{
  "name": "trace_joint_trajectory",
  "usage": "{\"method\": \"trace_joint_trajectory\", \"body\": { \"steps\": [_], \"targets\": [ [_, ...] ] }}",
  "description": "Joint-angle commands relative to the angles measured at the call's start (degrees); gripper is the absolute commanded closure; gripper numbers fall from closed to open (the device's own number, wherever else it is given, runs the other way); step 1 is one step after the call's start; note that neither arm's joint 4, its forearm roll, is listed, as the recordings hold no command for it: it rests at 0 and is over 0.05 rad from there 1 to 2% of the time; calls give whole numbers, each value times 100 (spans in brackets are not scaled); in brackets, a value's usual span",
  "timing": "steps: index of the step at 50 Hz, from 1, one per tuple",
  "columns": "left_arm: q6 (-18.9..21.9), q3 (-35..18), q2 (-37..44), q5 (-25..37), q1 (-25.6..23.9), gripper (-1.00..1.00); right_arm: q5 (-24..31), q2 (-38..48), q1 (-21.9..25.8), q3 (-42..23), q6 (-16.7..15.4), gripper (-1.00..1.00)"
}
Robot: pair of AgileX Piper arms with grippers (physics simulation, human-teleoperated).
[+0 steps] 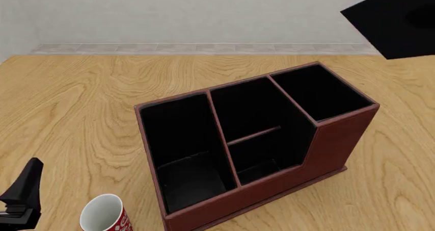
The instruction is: Pick up the book and place it in the right compartment of the caddy.
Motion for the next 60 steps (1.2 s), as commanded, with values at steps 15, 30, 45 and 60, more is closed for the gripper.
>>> {"method": "trace_joint_trajectory", "body": {
  "steps": [15,30,45,60],
  "targets": [
    [11,42,-1,29,-4,-100,0,1060,280,-580,932,100],
    [24,112,-1,19,32,-100,0,1538,151,-135,930,100],
    [22,166,-1,-6,51,-100,0,1723,79,-78,762,100],
    [11,222,-1,-20,59,-100,0,1828,98,44,830,100]
  ]
}}
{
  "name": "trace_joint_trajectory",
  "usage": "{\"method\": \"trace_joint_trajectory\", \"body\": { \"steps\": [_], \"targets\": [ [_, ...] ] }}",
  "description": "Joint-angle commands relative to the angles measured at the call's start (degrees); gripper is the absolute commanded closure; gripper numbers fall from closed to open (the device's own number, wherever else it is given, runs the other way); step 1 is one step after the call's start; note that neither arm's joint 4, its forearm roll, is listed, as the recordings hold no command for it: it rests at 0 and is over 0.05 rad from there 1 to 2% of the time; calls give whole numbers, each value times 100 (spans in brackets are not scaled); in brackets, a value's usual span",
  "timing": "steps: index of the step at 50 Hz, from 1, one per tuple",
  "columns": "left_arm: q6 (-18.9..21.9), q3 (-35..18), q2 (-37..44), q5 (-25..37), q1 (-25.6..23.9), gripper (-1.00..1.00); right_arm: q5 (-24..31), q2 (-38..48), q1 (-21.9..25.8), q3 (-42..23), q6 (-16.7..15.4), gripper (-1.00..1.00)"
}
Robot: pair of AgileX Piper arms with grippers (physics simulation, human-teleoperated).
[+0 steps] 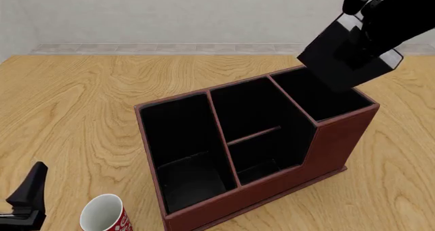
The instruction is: Pick up the book and place it in the right compartment of the caddy.
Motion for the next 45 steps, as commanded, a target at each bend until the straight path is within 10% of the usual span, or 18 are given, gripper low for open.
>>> {"method": "trace_joint_trajectory", "body": {
  "steps": [1,45],
  "targets": [
    [-5,47,0,-9,1,-100,0,79,15,65,153,100],
    [75,189,0,-12,39,-100,0,542,184,178,345,100]
  ]
}}
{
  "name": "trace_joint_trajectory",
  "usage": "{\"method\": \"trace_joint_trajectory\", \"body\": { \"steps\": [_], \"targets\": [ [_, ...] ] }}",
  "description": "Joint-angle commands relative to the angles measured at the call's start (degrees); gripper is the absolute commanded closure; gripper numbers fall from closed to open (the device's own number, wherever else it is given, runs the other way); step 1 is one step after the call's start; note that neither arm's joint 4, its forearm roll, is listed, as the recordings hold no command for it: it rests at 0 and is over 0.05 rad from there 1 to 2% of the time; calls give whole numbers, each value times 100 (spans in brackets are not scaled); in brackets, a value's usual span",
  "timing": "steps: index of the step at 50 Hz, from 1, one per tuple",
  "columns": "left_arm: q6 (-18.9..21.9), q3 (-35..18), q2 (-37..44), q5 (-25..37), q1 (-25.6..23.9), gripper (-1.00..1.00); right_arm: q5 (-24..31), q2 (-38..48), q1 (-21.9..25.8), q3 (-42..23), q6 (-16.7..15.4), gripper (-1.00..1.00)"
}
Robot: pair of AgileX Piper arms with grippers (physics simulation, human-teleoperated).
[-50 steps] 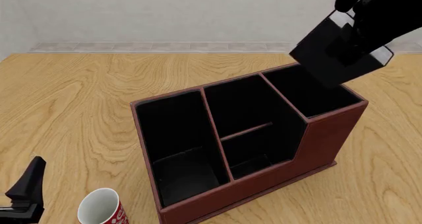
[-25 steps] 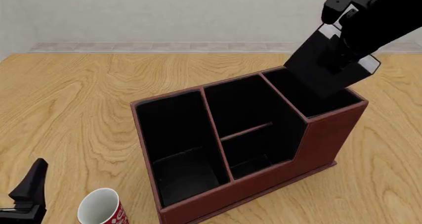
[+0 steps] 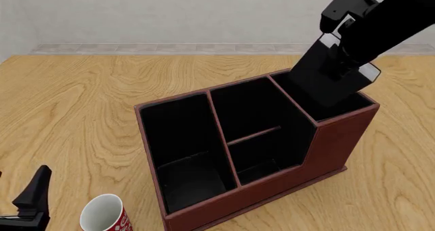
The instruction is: Pick up the book and place it in the right compartment of the caddy.
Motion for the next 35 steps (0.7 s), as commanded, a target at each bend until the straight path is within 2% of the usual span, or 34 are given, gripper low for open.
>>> {"method": "trace_joint_trajectory", "body": {
  "steps": [1,16,17,23,25,35],
  "targets": [
    [42,37,0,4,24,-100,0,117,27,-19,162,100],
    [9,118,0,-44,20,-100,0,200,-39,79,130,100],
    [10,117,0,-42,34,-100,0,218,10,86,197,100],
    [15,174,0,-72,59,-100,0,248,-152,175,77,100],
    [7,183,0,-77,62,-100,0,281,-67,137,178,100],
    [22,216,0,-67,54,-100,0,331,-106,100,205,100]
  ]
}}
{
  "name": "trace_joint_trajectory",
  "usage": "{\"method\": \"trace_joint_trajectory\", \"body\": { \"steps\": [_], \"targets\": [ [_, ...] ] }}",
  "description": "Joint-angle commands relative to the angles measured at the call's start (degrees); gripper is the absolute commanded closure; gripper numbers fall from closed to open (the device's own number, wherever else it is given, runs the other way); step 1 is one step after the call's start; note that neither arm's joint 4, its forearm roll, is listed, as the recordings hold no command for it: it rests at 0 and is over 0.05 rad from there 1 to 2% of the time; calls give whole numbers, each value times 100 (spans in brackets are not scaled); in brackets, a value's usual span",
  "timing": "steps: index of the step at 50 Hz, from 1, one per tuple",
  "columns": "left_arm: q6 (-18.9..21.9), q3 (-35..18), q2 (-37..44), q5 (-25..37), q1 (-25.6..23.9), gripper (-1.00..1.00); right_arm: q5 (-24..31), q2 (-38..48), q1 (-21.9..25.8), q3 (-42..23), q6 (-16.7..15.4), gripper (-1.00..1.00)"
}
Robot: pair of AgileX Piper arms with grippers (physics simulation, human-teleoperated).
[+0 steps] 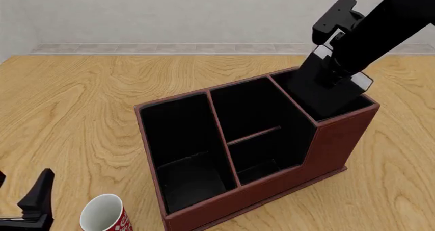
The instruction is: Pick up the book and place it in the right compartment of the caddy.
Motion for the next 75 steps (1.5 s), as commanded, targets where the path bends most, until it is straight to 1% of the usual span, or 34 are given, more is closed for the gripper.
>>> {"method": "trace_joint_trajectory", "body": {
  "steps": [1,6,9,14,28,34,39,52,54,60,65,70,75],
  "targets": [
    [9,45,0,-2,1,-100,0,46,-8,-58,186,100],
    [4,29,0,6,4,-100,0,90,-39,-29,168,100],
    [11,33,0,7,-1,-100,0,128,24,-61,224,100],
    [14,35,0,7,9,-100,0,168,12,-33,226,100],
    [6,-7,0,38,23,-100,0,296,176,-38,454,100],
    [24,-9,0,54,38,-100,0,306,93,18,420,100],
    [31,1,0,45,33,-100,0,319,138,15,521,100],
    [48,6,0,62,46,-100,0,357,6,-5,523,100],
    [42,-4,0,68,56,-100,0,386,55,-96,591,100],
    [58,4,0,82,61,-100,0,404,90,-61,648,100],
    [53,16,0,81,74,-100,0,444,149,-65,760,100],
    [50,19,0,84,90,-100,0,503,150,-114,776,100],
    [53,16,0,91,91,-100,0,543,199,-115,866,100]
  ]
}}
